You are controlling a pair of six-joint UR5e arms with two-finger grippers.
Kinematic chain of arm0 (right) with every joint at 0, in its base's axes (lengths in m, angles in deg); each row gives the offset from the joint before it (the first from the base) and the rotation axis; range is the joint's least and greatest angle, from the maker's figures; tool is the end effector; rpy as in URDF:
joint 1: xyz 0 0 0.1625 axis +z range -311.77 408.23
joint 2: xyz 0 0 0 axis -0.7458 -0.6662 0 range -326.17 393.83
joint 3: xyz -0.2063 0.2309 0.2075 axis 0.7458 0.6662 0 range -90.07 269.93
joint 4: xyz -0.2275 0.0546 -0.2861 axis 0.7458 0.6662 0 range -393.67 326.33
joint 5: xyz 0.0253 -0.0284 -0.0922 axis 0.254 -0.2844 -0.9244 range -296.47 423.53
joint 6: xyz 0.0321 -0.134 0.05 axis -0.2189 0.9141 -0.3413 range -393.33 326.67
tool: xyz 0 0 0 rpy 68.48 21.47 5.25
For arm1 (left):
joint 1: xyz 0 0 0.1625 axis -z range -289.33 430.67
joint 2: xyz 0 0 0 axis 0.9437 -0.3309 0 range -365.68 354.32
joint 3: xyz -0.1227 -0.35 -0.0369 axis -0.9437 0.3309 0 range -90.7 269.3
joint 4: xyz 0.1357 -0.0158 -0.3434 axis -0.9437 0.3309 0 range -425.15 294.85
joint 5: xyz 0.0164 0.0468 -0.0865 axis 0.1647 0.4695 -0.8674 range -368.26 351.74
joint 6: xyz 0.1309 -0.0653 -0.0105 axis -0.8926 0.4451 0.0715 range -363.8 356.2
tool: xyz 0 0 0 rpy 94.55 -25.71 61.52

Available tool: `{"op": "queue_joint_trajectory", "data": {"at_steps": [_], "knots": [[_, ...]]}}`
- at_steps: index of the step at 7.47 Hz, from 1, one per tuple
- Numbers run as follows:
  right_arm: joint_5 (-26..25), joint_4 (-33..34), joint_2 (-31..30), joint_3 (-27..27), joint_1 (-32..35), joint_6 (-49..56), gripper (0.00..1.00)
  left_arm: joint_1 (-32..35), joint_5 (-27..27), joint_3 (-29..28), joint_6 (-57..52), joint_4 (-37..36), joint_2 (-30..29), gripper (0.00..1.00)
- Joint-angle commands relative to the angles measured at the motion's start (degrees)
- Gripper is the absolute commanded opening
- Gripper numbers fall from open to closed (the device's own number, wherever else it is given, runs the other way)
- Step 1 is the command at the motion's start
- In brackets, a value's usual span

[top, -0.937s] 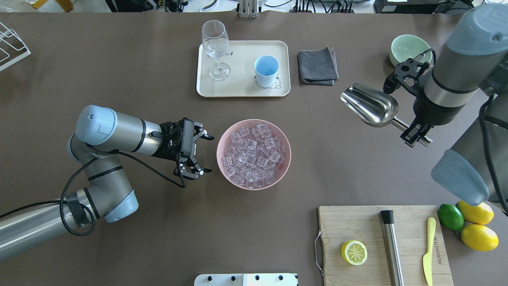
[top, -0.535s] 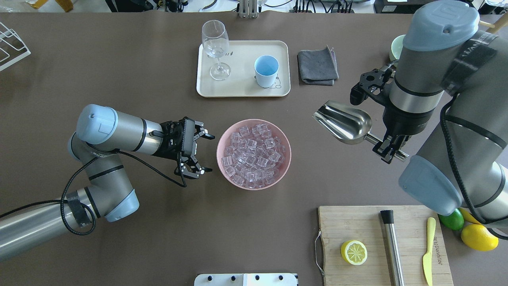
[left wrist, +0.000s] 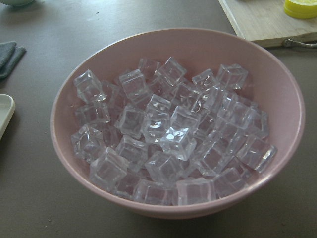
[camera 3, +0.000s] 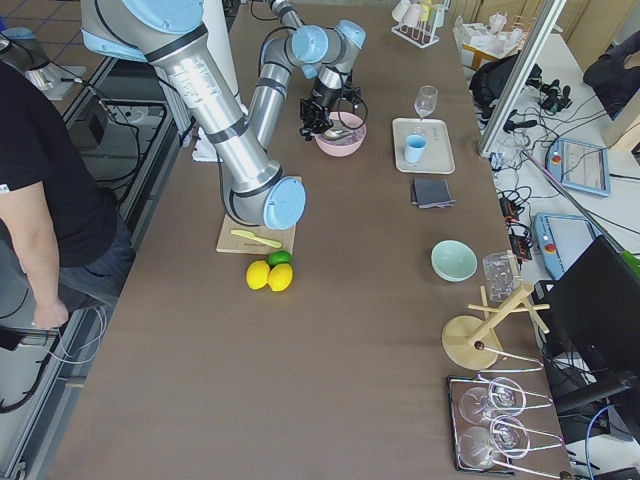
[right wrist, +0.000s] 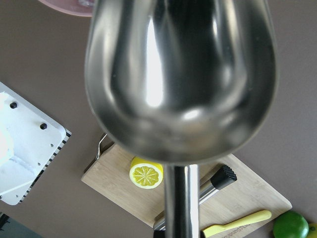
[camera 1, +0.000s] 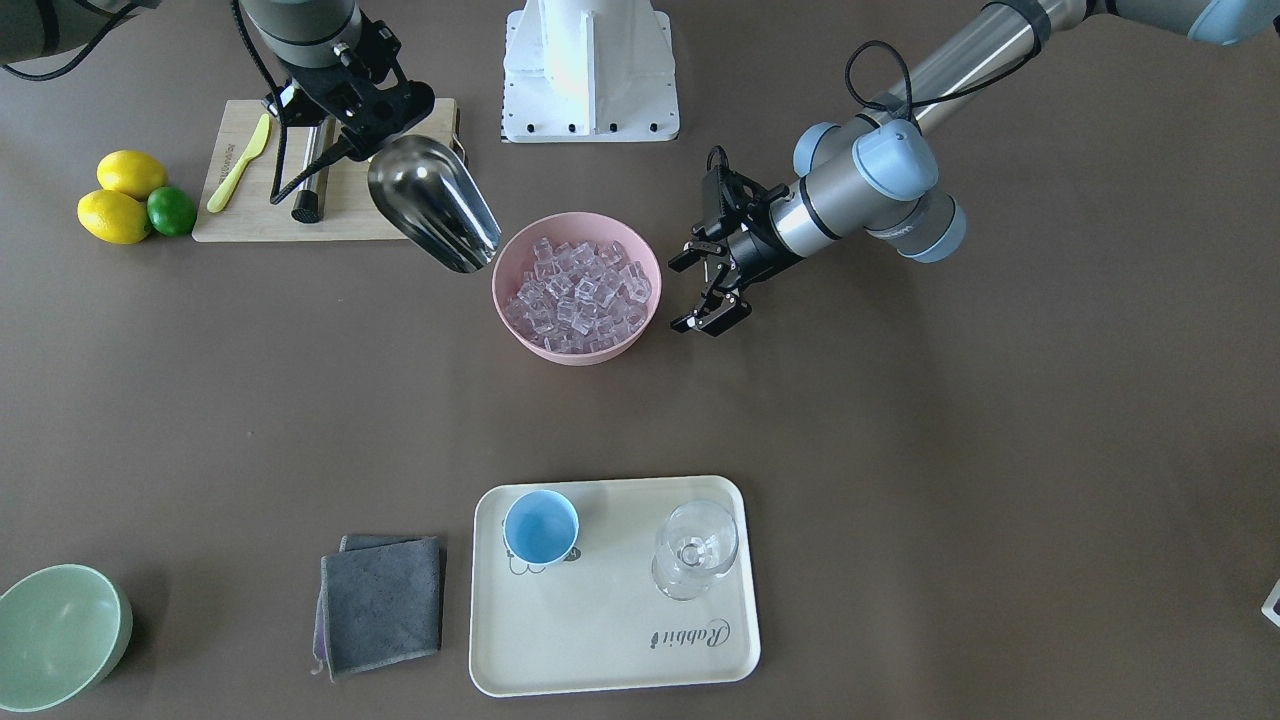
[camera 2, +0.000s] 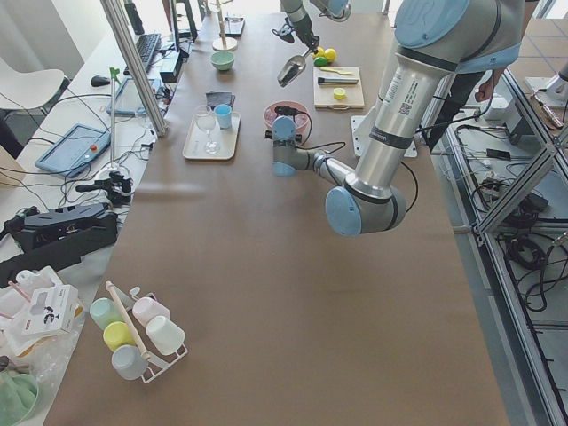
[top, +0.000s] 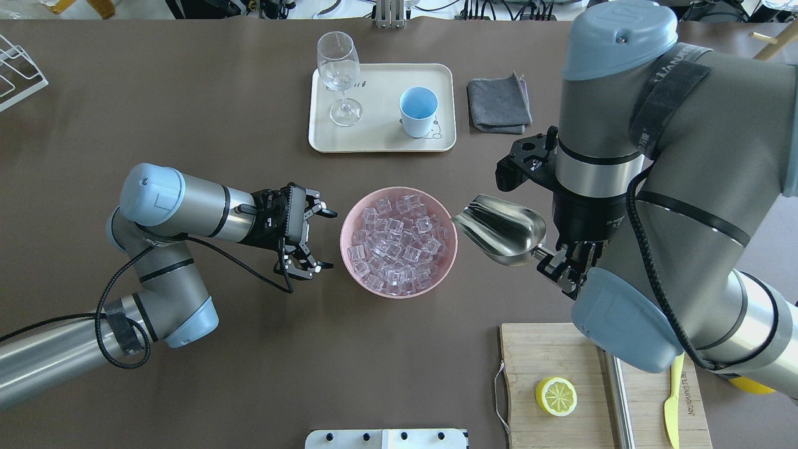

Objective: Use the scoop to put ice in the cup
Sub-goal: 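Dip the scoop into the ice cubes in the pink bowl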

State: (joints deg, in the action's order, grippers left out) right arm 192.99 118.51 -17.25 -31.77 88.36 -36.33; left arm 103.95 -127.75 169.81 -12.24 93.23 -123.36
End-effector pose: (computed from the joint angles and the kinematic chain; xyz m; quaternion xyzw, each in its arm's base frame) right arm -0.3287 -0.3298 0.2246 -0.0879 -0.3323 -0.3961 0.8514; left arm 0.4966 -0.3990 0.2931 0.5292 0.4403 0.5261 0.4993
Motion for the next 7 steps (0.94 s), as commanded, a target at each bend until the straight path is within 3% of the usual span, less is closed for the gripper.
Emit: {"op": "queue_joint_trajectory", "data": {"at_steps": [1,2,4,7], "knots": [[5.26,1.01,0.88,2.66,-0.58,-6.19,0.00,0.13,-0.04,0.00,0.19,-0.09,0.09,0.99],[5.45,1.18,2.55,4.69,-1.28,-7.71,0.00,0.39,-0.13,0.00,0.27,-0.26,0.26,0.99],[5.46,8.09,10.17,9.17,-3.13,-10.36,0.00,0.48,0.04,0.00,0.36,-0.35,0.35,0.99],[5.28,9.27,13.72,14.71,-6.72,-10.45,0.00,0.57,0.22,0.00,3.96,-0.35,0.35,0.99]]}}
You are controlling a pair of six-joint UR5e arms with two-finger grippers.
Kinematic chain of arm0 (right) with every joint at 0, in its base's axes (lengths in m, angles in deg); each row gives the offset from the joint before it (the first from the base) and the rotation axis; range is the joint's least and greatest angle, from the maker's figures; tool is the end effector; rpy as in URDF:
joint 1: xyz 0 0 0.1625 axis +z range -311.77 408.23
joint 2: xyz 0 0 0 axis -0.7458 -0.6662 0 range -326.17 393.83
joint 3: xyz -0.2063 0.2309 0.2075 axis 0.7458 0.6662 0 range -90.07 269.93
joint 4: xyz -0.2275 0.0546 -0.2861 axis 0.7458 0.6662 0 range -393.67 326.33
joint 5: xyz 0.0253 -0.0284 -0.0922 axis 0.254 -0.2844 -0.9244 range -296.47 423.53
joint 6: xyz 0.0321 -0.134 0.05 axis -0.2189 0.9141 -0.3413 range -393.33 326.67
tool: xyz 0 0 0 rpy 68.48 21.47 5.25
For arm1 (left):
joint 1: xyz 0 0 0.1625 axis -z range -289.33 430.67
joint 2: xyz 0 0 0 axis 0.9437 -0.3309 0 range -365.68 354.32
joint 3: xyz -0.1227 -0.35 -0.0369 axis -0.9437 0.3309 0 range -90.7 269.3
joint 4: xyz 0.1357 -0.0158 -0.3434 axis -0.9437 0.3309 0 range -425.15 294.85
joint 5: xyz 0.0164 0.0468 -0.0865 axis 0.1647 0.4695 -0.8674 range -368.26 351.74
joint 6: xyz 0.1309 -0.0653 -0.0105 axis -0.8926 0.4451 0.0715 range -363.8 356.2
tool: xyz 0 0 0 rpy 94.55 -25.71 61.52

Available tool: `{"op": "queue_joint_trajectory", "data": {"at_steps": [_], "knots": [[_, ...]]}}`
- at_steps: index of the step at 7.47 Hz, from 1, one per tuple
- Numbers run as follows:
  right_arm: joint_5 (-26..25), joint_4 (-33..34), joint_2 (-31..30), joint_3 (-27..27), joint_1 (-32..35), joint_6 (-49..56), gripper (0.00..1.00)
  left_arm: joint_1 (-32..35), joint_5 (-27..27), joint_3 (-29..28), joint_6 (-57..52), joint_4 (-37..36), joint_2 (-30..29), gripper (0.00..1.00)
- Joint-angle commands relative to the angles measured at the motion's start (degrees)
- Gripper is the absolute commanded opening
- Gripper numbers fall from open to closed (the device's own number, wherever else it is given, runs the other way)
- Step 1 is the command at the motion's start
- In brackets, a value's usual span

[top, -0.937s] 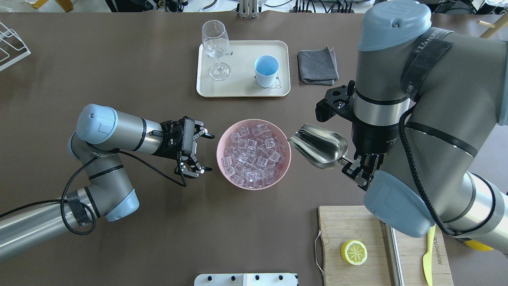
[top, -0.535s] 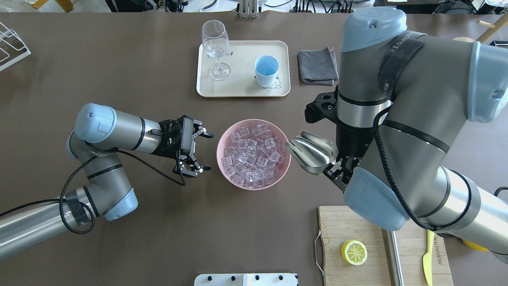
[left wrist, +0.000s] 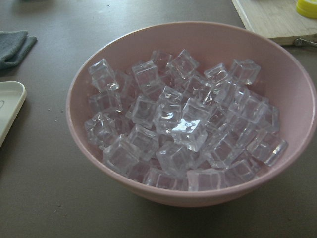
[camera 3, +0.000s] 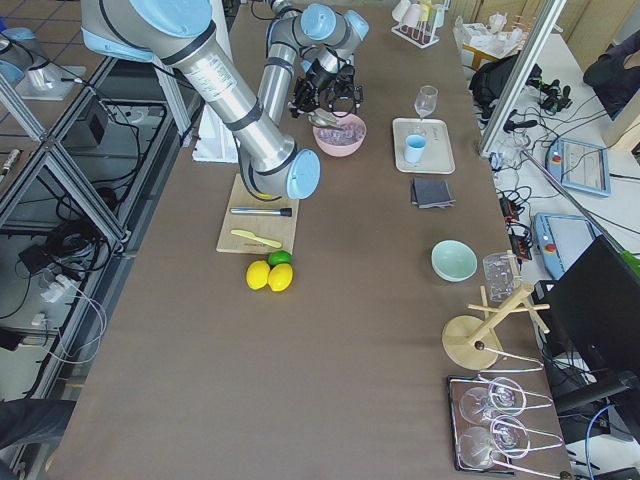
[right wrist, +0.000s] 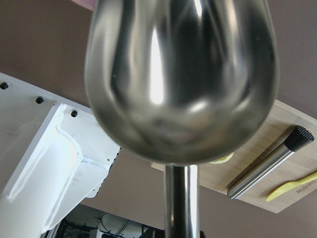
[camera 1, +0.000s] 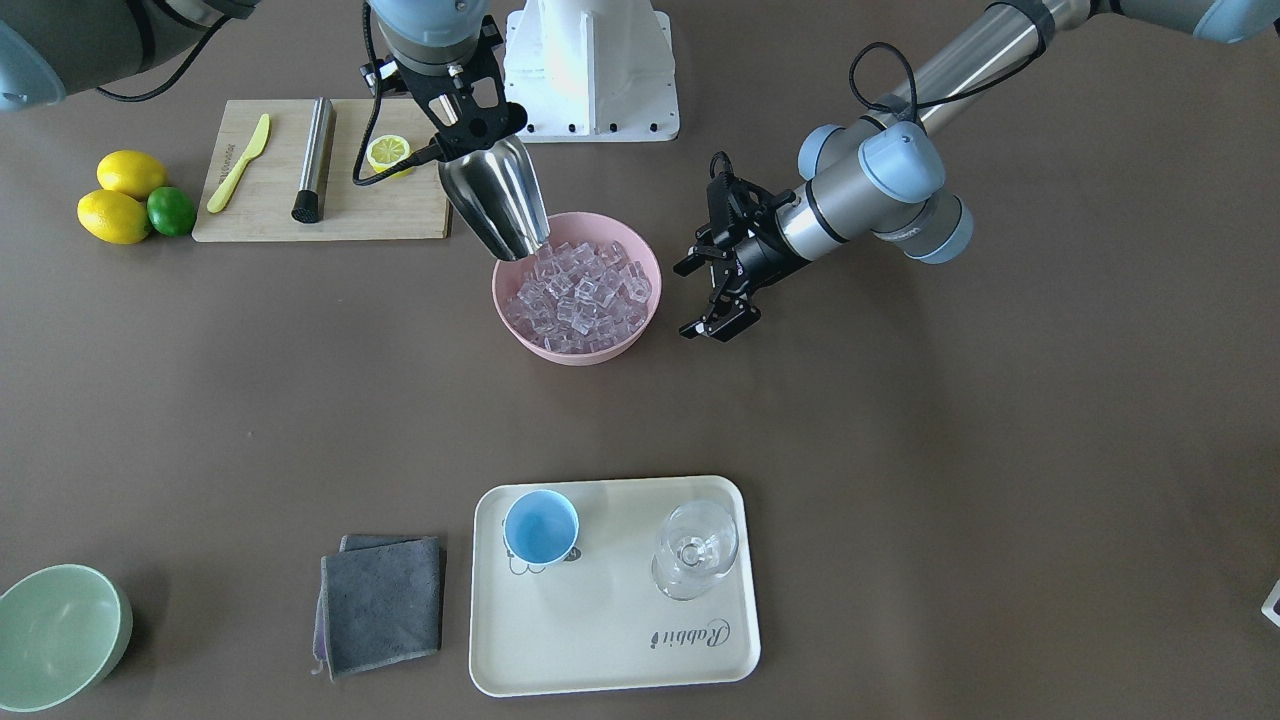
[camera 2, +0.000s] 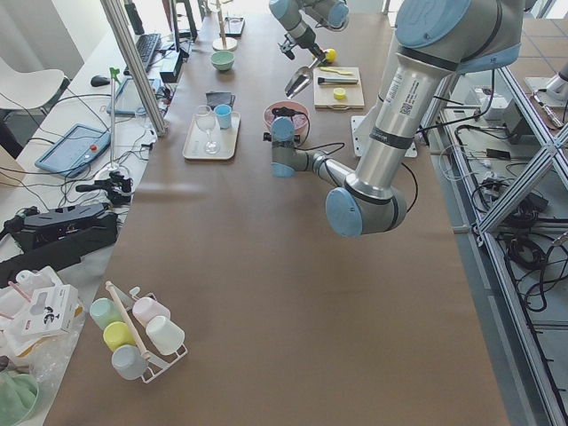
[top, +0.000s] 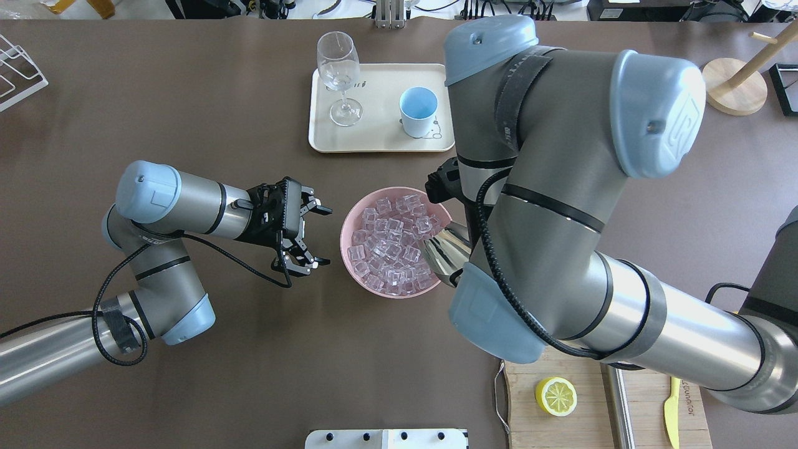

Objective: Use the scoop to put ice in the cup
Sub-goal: 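Dip the scoop into the ice cubes in the pink bowl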

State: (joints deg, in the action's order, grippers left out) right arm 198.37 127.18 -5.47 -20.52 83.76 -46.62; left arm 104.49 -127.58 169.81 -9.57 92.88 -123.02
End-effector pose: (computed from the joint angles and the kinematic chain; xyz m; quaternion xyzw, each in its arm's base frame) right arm -0.3896 -0.3151 0.1758 -0.2107 -0.3180 -0.3260 0.8650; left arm 0.4925 -0.4039 0.2977 0.5173 0.4483 0.5123 0.5185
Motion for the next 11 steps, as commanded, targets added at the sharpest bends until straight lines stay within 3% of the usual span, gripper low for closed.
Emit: {"op": "queue_joint_trajectory", "data": {"at_steps": [1,3,5,7,11], "knots": [[-0.10,0.60,2.13,5.14,-2.83,-0.25,0.00,-0.06,0.05,0.00,1.21,0.00,-0.08,0.99],[-1.41,0.69,3.00,8.31,-2.93,0.10,0.00,-0.06,-0.21,-0.35,0.94,0.00,-0.08,0.99],[-5.45,0.69,4.85,9.02,-3.01,2.20,0.00,-0.06,-0.30,-0.35,0.77,0.17,-0.17,0.99],[-9.66,0.78,7.04,13.13,-4.15,5.18,0.00,-0.06,-0.30,-0.35,0.77,0.17,-0.17,0.99],[-13.54,4.90,10.12,17.63,-5.65,8.54,0.00,-0.33,-0.30,-0.70,0.85,0.17,-0.26,0.99]]}}
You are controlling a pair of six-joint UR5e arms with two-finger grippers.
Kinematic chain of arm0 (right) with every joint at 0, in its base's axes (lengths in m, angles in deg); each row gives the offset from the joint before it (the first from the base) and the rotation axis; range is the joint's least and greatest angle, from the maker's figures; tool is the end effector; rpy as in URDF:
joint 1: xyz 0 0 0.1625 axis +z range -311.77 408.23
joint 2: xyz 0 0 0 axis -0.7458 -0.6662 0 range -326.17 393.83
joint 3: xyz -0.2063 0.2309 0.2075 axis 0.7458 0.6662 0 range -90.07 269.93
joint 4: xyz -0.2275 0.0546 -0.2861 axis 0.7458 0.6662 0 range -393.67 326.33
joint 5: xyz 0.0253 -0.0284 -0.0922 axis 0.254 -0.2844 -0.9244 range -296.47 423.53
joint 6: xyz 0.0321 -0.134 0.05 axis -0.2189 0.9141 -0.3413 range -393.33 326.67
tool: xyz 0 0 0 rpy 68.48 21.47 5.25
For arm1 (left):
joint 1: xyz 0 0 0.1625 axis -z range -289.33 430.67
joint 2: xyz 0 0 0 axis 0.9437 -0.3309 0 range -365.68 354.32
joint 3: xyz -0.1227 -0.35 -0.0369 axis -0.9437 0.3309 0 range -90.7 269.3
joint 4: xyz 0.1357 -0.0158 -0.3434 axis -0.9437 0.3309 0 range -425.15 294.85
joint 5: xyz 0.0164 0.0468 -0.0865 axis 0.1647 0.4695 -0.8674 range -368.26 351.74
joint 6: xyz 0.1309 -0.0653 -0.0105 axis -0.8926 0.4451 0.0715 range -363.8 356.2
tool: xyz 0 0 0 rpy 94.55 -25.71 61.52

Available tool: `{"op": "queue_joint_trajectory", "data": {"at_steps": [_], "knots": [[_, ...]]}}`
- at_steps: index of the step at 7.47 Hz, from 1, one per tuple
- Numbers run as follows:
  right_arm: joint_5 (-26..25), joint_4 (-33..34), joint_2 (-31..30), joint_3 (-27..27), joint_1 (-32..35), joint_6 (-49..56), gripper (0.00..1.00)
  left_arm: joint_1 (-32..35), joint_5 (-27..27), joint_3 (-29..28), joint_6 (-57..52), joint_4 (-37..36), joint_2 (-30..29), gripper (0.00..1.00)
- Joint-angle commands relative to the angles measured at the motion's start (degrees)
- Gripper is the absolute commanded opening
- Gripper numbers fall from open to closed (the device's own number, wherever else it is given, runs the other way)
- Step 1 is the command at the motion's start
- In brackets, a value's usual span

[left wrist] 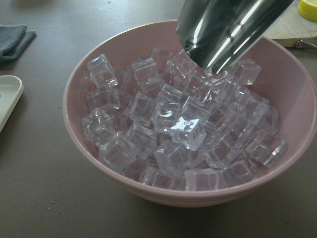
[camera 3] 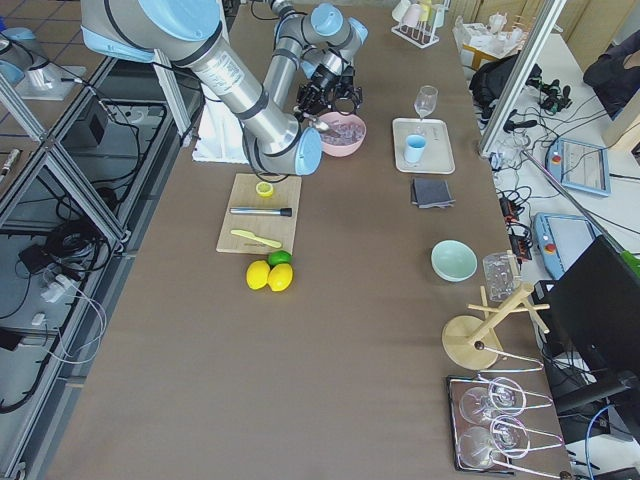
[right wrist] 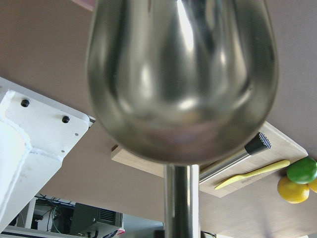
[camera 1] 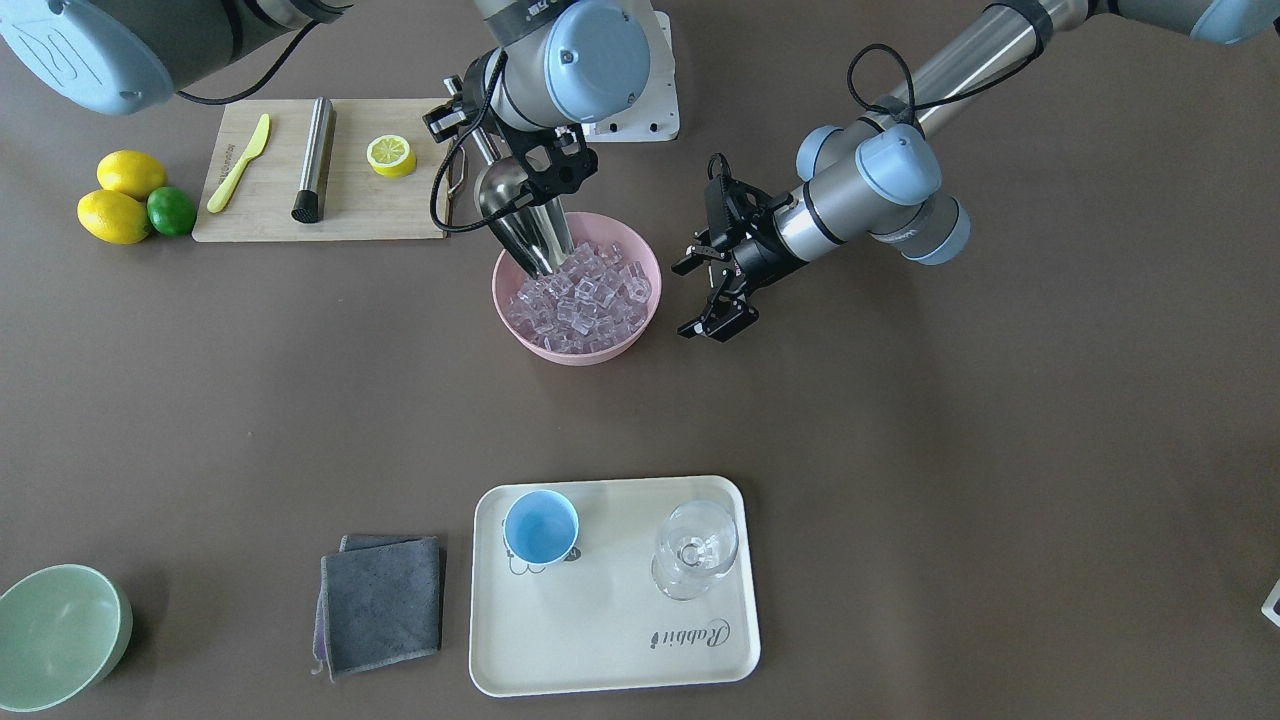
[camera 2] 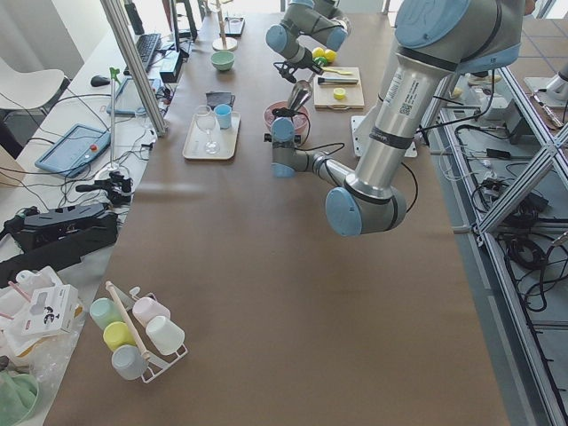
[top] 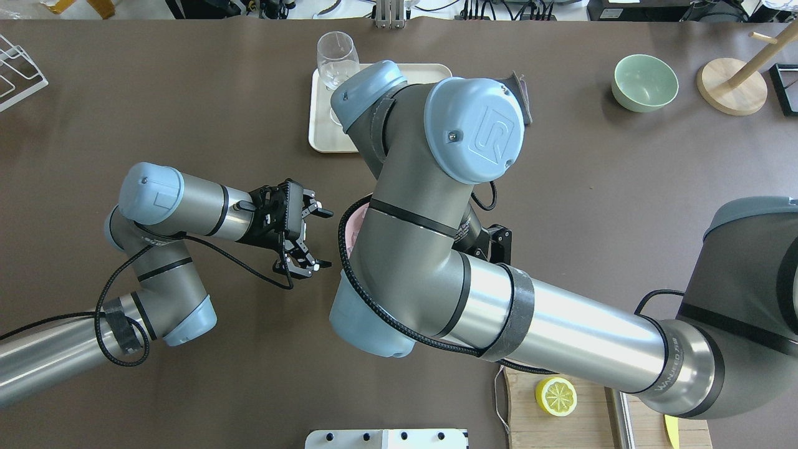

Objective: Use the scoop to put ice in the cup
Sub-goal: 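Dip the scoop into the ice cubes in the pink bowl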

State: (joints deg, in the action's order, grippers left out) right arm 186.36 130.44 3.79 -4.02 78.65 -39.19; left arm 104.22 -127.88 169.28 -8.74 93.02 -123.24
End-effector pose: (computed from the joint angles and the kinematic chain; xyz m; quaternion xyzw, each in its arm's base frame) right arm -0.4475 -0.3253 0.1784 -0.2240 -0.1907 -0.4092 0.8637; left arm 0.4963 -0.4020 0.2992 0.5107 0.4545 0.5113 0.5207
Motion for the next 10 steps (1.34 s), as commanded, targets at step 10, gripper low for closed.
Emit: {"op": "queue_joint_trajectory", "data": {"at_steps": [10], "knots": [[-5.85,-4.57,3.95,13.97,-1.69,3.39,0.00,-0.06,0.00,-0.17,-0.16,0.03,-0.04,0.99]]}}
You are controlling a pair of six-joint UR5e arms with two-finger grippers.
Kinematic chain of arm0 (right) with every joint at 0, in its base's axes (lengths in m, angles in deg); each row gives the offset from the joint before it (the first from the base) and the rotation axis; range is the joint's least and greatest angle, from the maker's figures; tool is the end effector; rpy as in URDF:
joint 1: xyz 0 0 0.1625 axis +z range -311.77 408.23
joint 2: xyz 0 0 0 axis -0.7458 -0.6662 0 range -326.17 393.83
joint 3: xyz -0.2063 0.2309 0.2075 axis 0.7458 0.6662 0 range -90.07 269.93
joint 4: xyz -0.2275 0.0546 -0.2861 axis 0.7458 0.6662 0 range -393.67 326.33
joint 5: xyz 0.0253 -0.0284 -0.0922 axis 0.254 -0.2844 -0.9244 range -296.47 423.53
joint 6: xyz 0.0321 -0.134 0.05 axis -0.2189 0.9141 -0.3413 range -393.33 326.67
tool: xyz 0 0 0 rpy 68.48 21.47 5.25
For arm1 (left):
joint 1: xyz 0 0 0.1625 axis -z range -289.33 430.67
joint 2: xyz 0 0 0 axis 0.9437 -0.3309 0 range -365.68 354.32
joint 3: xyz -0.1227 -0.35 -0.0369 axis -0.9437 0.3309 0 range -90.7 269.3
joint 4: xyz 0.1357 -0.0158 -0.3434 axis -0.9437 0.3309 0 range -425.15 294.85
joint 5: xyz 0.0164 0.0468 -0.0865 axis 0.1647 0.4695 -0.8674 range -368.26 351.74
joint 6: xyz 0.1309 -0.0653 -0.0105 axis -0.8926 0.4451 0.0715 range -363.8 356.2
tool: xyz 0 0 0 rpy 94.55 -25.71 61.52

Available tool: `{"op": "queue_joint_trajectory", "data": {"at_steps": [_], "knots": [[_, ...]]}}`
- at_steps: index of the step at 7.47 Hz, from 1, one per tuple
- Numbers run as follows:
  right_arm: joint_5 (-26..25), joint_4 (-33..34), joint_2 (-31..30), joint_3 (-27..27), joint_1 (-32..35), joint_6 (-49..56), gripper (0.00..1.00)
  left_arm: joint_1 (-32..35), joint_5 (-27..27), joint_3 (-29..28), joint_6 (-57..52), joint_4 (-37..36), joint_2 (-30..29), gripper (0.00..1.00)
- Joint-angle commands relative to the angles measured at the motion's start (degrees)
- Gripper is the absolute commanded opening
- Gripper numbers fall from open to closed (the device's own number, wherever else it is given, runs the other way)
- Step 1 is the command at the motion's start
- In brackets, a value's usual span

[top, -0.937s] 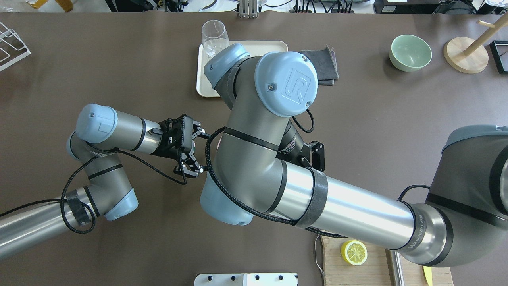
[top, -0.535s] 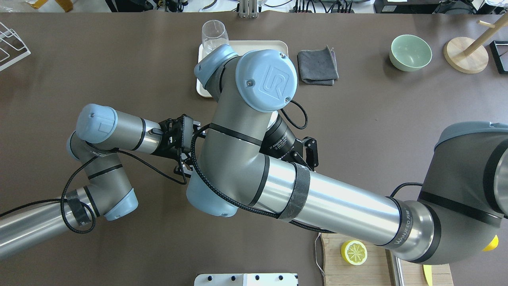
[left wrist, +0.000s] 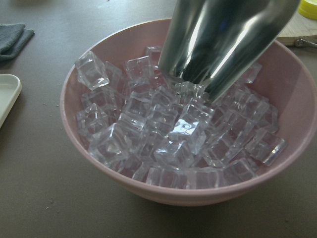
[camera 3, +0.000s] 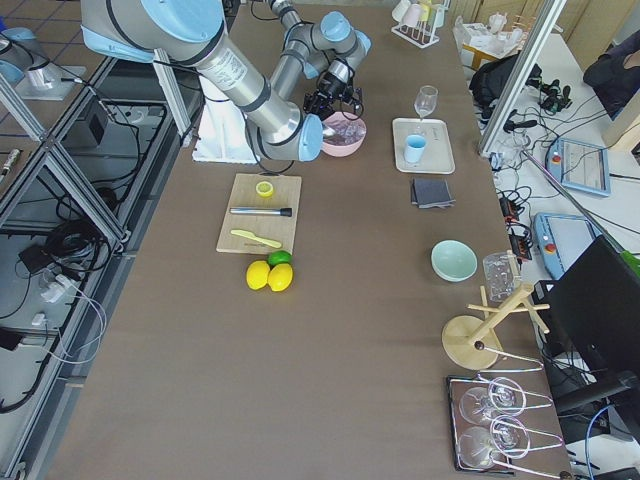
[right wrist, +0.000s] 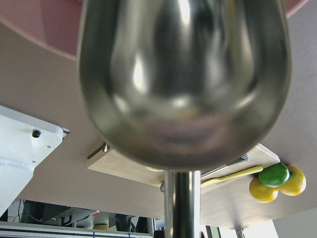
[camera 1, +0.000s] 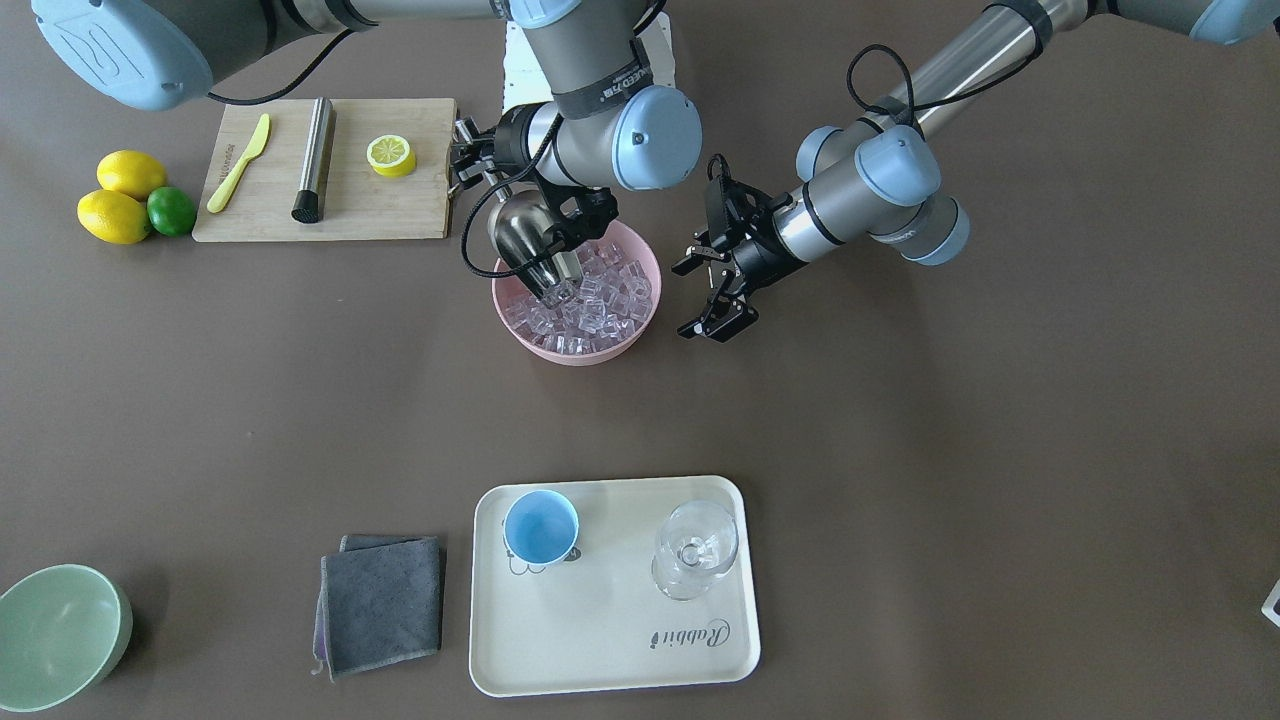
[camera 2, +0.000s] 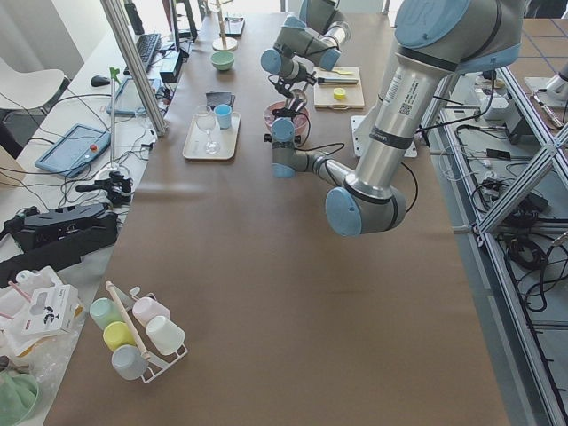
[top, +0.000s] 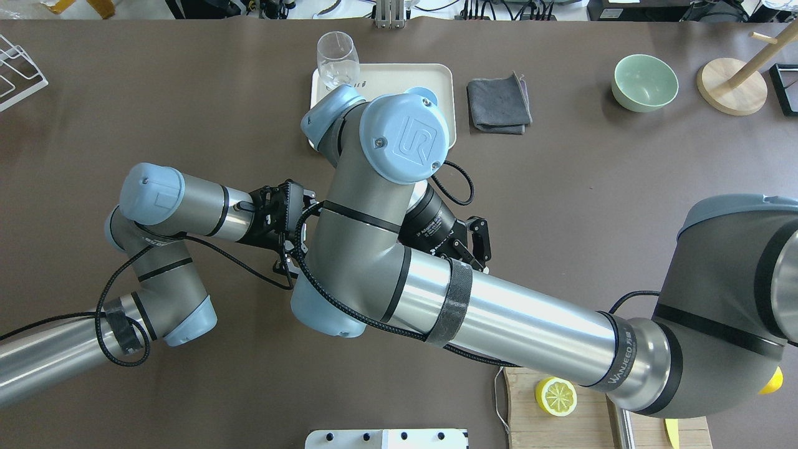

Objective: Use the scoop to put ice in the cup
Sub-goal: 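Dip the scoop into the ice cubes in the pink bowl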

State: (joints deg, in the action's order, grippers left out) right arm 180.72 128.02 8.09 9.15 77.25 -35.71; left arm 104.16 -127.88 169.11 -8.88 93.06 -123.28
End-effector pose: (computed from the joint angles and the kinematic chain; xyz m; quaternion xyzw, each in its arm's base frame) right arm -0.4850 -0.3450 0.1954 -0.2420 -0.1240 -0.4409 0.8554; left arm 0.4972 -0.4018 0.3001 0.5105 0.4541 0.5123 0.5203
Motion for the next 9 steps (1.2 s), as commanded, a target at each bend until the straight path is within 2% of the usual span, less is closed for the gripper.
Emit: {"op": "queue_joint_trajectory", "data": {"at_steps": [1,5,6,7,9], "knots": [[-0.20,-3.48,-0.36,1.40,-0.28,-0.18,0.00,0.00,0.00,0.00,-0.02,-0.09,0.00,0.99],[-1.08,-8.49,-1.32,0.53,-0.37,-0.70,0.00,0.00,-0.96,0.09,-0.10,0.70,-0.09,0.99],[-1.17,-10.51,-2.20,-0.86,-0.37,-0.70,0.00,0.09,-3.14,0.09,-0.10,1.57,-0.09,0.99],[-1.26,-12.44,-3.51,-2.88,-0.37,-0.70,0.00,0.26,-2.99,0.00,0.07,1.15,-0.09,0.99],[-1.43,-18.31,-9.12,-9.02,-0.37,-0.62,0.00,0.53,-4.47,-0.18,-0.02,-1.31,-0.09,0.99]]}}
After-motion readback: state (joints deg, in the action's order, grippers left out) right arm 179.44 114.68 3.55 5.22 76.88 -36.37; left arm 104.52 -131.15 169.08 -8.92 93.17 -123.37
